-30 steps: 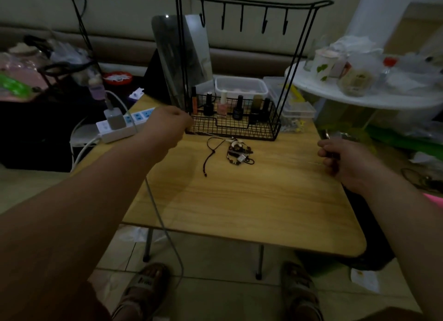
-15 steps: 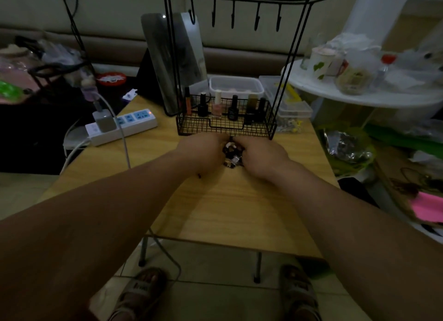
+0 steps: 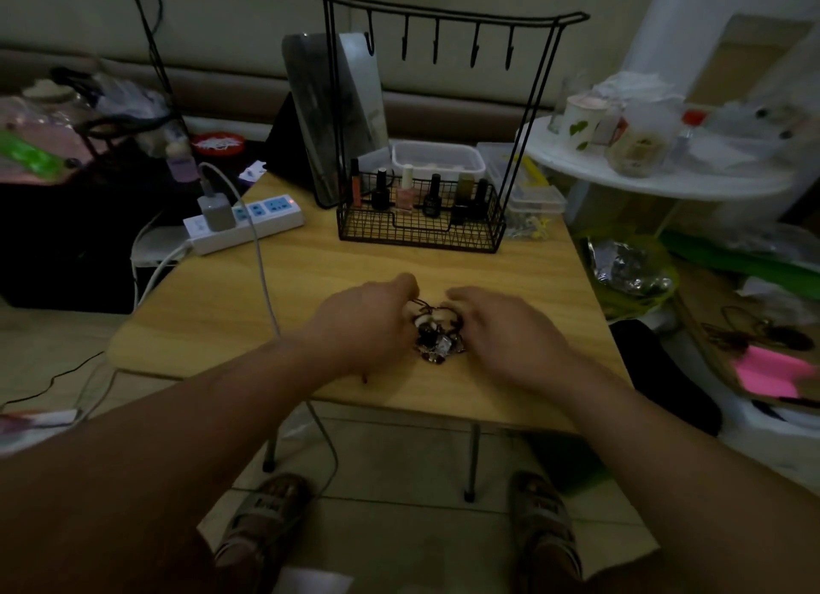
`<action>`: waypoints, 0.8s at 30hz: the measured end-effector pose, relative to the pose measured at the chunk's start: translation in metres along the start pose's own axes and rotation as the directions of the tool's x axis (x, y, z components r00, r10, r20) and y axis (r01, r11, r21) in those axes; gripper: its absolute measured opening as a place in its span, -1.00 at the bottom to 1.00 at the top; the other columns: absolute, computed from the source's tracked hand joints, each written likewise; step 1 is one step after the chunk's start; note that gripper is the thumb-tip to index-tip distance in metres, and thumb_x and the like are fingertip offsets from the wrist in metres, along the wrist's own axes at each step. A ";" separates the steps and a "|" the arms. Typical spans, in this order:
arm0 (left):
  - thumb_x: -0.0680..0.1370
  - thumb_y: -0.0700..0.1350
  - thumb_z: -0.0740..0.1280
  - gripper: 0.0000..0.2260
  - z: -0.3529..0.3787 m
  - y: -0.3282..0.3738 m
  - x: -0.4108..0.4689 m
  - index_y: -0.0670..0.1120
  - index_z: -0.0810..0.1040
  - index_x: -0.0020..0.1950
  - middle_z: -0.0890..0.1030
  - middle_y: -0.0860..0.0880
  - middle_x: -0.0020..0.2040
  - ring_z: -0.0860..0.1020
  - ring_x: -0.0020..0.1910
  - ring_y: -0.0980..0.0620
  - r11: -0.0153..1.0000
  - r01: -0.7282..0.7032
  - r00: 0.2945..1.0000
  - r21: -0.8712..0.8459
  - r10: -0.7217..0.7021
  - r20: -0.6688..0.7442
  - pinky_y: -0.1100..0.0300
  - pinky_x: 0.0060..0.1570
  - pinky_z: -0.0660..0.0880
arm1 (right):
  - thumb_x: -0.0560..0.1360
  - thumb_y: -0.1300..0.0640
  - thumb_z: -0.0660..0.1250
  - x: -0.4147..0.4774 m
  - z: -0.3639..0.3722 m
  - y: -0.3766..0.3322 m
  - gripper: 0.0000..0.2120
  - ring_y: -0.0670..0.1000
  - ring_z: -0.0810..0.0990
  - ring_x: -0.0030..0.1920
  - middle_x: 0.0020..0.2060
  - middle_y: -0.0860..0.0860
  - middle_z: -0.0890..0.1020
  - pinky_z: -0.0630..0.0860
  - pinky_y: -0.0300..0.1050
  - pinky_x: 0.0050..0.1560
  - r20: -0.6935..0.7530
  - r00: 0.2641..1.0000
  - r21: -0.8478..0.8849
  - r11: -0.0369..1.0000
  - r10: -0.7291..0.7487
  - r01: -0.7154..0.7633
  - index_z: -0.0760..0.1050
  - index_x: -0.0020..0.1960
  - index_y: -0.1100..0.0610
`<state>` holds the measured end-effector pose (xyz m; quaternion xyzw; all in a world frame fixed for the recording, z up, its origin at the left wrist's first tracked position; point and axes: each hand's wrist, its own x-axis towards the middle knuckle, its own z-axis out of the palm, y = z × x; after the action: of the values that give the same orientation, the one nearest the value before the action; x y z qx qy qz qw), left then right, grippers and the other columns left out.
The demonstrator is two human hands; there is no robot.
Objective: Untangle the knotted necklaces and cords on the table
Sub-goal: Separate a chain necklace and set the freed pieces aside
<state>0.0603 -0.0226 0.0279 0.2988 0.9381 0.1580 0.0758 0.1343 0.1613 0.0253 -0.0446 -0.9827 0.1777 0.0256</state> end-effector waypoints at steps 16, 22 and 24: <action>0.64 -0.20 0.22 -0.83 -0.055 -0.037 0.067 -0.08 0.41 -0.16 0.36 -0.05 -0.32 0.30 -0.41 0.03 0.444 0.233 0.805 -0.865 -0.588 -0.084 0.19 -0.46 0.22 | 0.65 0.22 0.21 0.076 -0.073 0.073 -0.84 -0.10 0.32 -0.43 -0.34 -0.03 0.42 0.29 -0.23 -0.37 0.237 0.824 0.907 0.186 0.515 -0.377 0.53 0.16 0.18; 0.68 -0.20 0.23 -0.85 -0.023 -0.070 0.081 -0.20 0.57 0.15 0.61 -0.17 0.01 0.52 -0.17 -0.04 0.814 0.410 0.826 -0.412 -0.523 -0.212 0.11 -0.23 0.47 | 0.68 0.27 0.22 0.097 -0.040 0.098 -0.92 0.01 0.51 -0.31 -0.20 0.13 0.58 0.49 -0.11 -0.32 0.224 0.785 0.821 0.322 0.578 -0.471 0.48 0.11 0.18; 0.68 -0.22 0.24 -0.80 -0.020 -0.074 0.081 -0.22 0.61 0.20 0.65 -0.21 0.09 0.61 0.01 -0.16 0.868 0.402 0.850 -0.291 -0.472 -0.235 -0.02 -0.02 0.58 | 0.67 0.32 0.22 0.098 -0.037 0.103 -0.88 0.05 0.54 -0.30 -0.17 0.19 0.60 0.53 -0.09 -0.33 0.176 0.784 0.805 0.372 0.596 -0.463 0.49 0.01 0.18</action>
<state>-0.0501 -0.0369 0.0179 0.0379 0.9571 0.2874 0.0017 0.0475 0.2799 0.0264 -0.3531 -0.7130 0.6032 0.0555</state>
